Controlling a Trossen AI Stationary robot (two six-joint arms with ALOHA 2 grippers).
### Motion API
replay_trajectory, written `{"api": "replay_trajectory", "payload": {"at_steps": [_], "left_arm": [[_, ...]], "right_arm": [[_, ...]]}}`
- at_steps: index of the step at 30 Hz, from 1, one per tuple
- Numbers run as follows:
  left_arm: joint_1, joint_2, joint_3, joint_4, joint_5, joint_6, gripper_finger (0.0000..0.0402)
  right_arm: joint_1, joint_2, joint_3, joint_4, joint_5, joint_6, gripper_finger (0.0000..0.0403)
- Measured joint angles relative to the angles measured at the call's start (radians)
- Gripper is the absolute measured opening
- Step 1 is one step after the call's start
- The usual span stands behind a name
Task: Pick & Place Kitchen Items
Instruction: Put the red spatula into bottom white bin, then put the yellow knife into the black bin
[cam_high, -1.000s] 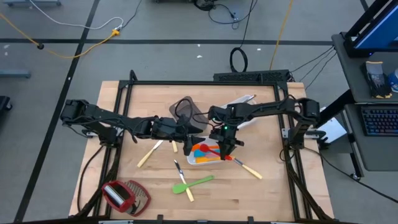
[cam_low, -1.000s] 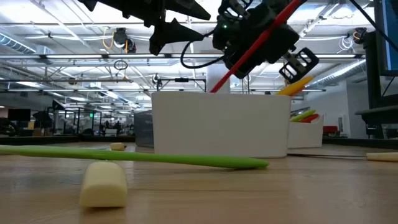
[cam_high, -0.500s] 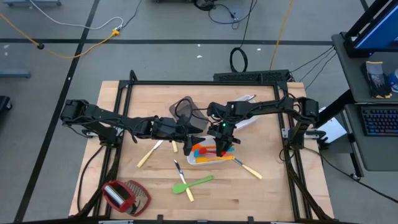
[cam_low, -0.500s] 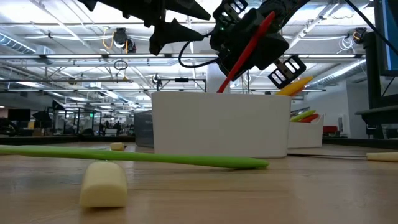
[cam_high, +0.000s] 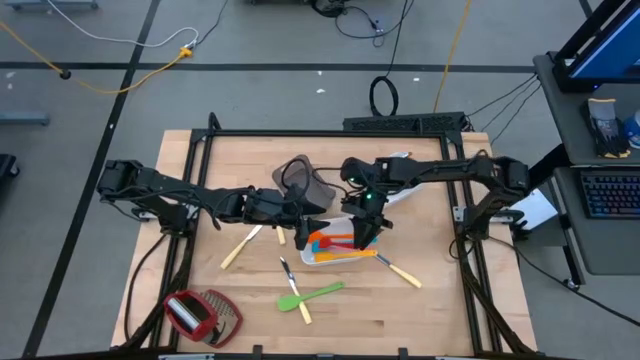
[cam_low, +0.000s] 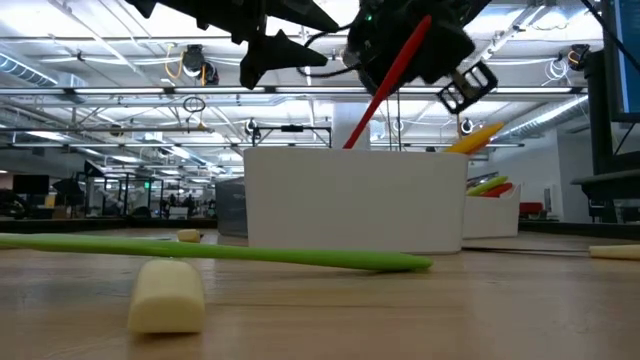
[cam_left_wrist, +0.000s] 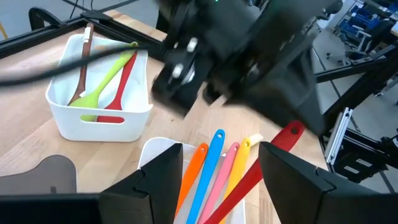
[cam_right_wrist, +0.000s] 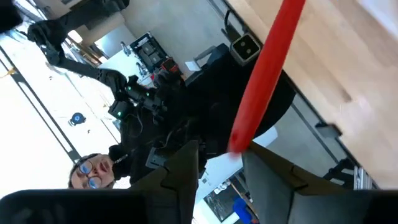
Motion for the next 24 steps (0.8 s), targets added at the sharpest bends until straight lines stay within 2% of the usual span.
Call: {"api": "replay_trajectory", "payload": {"at_steps": [7,13,24], "left_arm": [[0.0,0.0,0.0,-0.001,0.0,0.0,0.0216],[0.0,0.0,0.0,-0.001,0.001,0.0,0.0216],[0.0,0.0,0.0,0.0,0.001,0.0,0.0216]], "right_arm": [[0.0,-0.108,-0.002,-0.073,0.012,-0.001,0.0118],[0.023,-0.2,0.0,-0.156,0.093,-0.074,0.0108],[0.135,-0.313,-0.001,-0.478,0.375,-0.335,0.0083]]}}
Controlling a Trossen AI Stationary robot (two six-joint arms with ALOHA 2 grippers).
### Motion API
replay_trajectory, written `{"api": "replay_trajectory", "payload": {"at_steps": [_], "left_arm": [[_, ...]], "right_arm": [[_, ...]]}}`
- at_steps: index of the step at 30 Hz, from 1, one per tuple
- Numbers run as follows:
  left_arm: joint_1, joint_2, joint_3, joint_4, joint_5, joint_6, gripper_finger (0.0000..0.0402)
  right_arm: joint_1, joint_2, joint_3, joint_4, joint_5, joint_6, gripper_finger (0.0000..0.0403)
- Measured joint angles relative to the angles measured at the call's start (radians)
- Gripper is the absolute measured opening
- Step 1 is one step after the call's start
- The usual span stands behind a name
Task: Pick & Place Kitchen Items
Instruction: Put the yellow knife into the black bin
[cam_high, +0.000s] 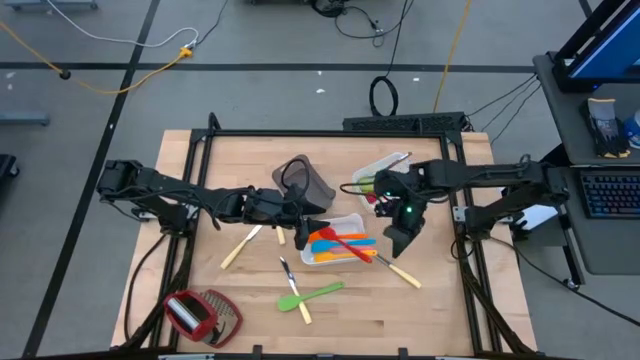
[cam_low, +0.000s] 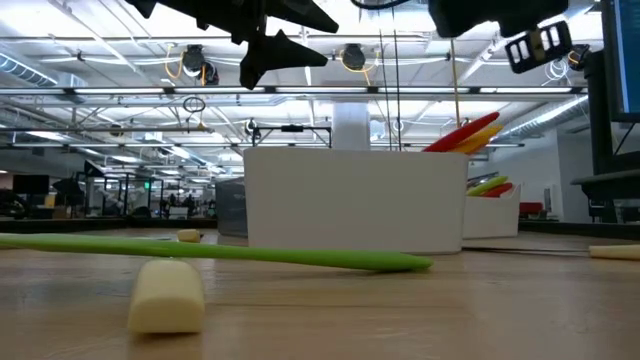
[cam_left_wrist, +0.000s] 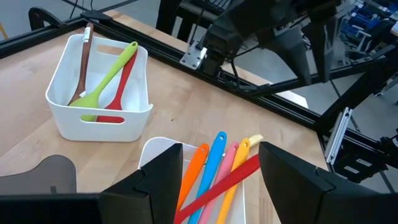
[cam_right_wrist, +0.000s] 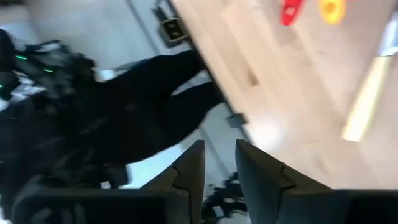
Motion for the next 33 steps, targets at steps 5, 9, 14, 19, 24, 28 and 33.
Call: {"api": "replay_trajectory", "payload": {"at_steps": [5,9,14,19,24,28,33], "left_arm": [[0.0,0.0,0.0,-0.001,0.0,0.001,0.0216],[0.0,0.0,0.0,-0.001,0.002,0.001,0.0216],[0.0,0.0,0.0,0.001,0.002,-0.001,0.0216],[0.0,0.0,0.0,0.003,0.0,-0.004,0.0216],[0.0,0.0,0.0,0.004,-0.001,-0.004,0.0216],[0.002,0.0,0.0,0.021,-0.001,-0.004,0.0216],[0.002,0.0,0.0,0.053,-0.002,0.004,0.0216]], "right_arm": [[0.052,-0.043,0.0,-0.1,0.152,-0.066,0.0075],[0.095,-0.063,0.0,-0.153,0.264,-0.077,0.0073],[0.143,-0.07,0.0,-0.168,0.407,-0.062,0.008],[0.193,-0.07,0.0,-0.168,0.517,-0.058,0.0089],[0.246,-0.069,0.0,-0.165,0.593,-0.051,0.0104],[0.286,-0.069,0.0,-0.164,0.655,-0.051,0.0126],[0.337,-0.069,0.0,-0.16,0.731,-0.054,0.016]]}}
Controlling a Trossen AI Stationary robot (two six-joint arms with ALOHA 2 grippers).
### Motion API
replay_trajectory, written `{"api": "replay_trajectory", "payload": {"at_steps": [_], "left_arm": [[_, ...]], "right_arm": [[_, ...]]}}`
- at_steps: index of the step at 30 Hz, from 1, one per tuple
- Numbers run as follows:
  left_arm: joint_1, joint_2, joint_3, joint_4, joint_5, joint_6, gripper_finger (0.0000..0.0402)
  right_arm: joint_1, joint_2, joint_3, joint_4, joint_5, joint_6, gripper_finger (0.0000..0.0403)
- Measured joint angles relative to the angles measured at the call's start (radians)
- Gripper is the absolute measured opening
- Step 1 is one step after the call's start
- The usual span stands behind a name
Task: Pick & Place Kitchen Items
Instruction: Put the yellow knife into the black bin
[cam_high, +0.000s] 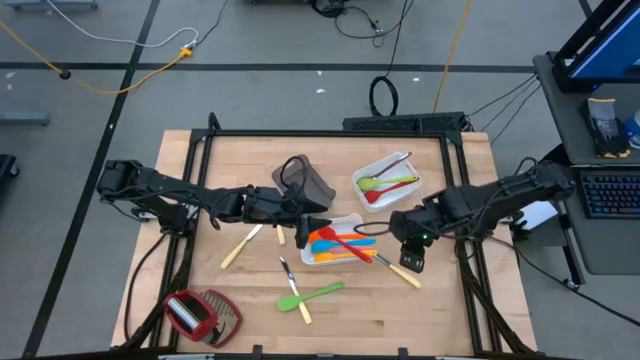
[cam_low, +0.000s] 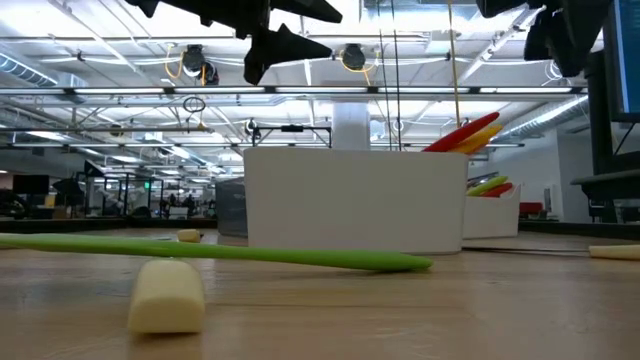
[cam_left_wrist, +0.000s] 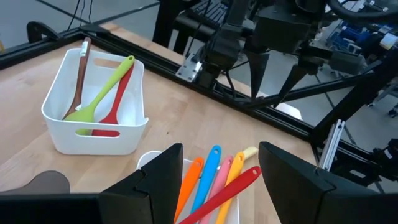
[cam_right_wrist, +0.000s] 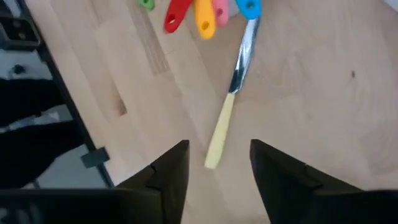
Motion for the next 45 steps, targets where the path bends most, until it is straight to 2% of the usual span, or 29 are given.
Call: {"api": "replay_trajectory", "payload": {"at_steps": [6,13,20,26,31,35,45], "left_arm": [[0.0,0.0,0.0,0.002,0.0,-0.001,0.0216],[0.0,0.0,0.0,0.002,-0.001,0.026,0.0216],[0.0,0.0,0.0,0.001,-0.001,0.118,0.0216],[0.008,0.0,0.0,-0.009,0.004,0.13,0.0216],[0.023,0.0,0.0,-0.014,0.073,0.153,0.0216],[0.028,0.0,0.0,-0.013,0.113,0.168,0.0216],[0.028,0.0,-0.002,-0.007,0.115,0.184,0.0216]], "right_arm": [[0.07,0.0,0.0,0.023,0.082,-0.049,0.0193],[0.138,0.019,-0.016,0.05,0.155,-0.037,0.0205],[0.174,0.019,-0.15,0.164,0.151,0.062,0.0201],[0.175,0.019,-0.248,0.232,0.151,0.12,0.0197],[0.182,0.019,-0.304,0.309,0.139,0.178,0.0196],[0.188,0.019,-0.341,0.326,0.122,0.186,0.0196],[0.188,0.019,-0.427,0.423,0.121,0.151,0.0196]]}}
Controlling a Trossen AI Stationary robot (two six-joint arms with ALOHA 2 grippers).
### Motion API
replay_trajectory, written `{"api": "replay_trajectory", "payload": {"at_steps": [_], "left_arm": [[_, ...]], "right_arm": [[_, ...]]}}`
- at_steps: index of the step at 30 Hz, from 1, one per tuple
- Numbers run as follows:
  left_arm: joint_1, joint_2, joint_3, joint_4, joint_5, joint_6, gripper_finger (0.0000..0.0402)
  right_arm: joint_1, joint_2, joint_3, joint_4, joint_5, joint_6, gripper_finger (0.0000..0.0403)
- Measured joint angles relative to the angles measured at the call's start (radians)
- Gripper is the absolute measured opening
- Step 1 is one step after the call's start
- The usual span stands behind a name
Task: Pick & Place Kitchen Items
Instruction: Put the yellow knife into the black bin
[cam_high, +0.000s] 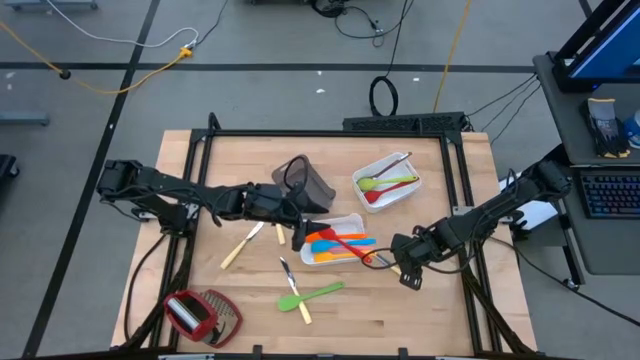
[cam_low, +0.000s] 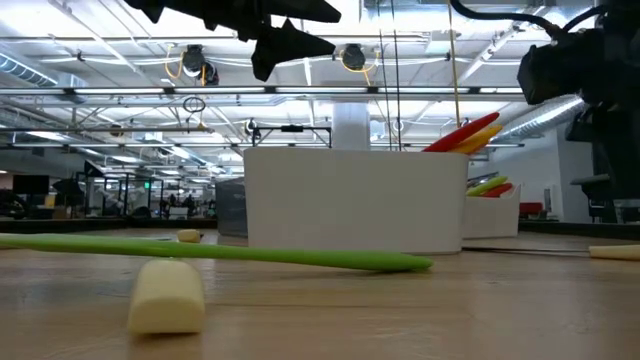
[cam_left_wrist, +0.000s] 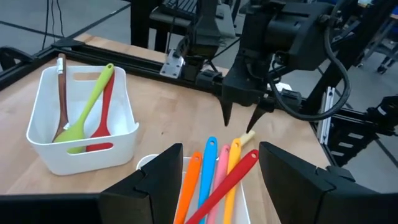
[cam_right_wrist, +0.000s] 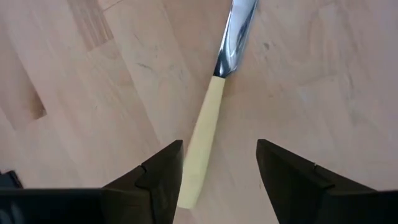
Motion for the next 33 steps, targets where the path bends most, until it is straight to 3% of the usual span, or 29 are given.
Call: {"api": "replay_trajectory", "payload": {"at_steps": [10,15,20,29,33], "left_arm": [[-0.011,-0.038,-0.223,0.347,0.085,-0.006,0.0216],[-0.01,-0.122,-0.332,0.37,0.086,-0.006,0.0216],[-0.004,-0.249,-0.417,0.281,0.078,-0.017,0.0216],[0.001,-0.549,-0.472,0.001,-0.034,0.003,0.0216],[0.001,-0.635,-0.517,-0.012,-0.061,0.001,0.0216]], "right_arm": [[0.0,0.0,-0.021,0.034,0.0,-0.019,0.0196],[0.0,0.0,-0.021,0.044,-0.001,-0.025,0.0196],[0.004,0.0,-0.021,0.044,-0.001,-0.024,0.0196],[0.004,0.023,-0.021,0.057,-0.003,-0.018,0.0196],[0.004,0.081,-0.021,0.086,-0.055,-0.018,0.0196]]}}
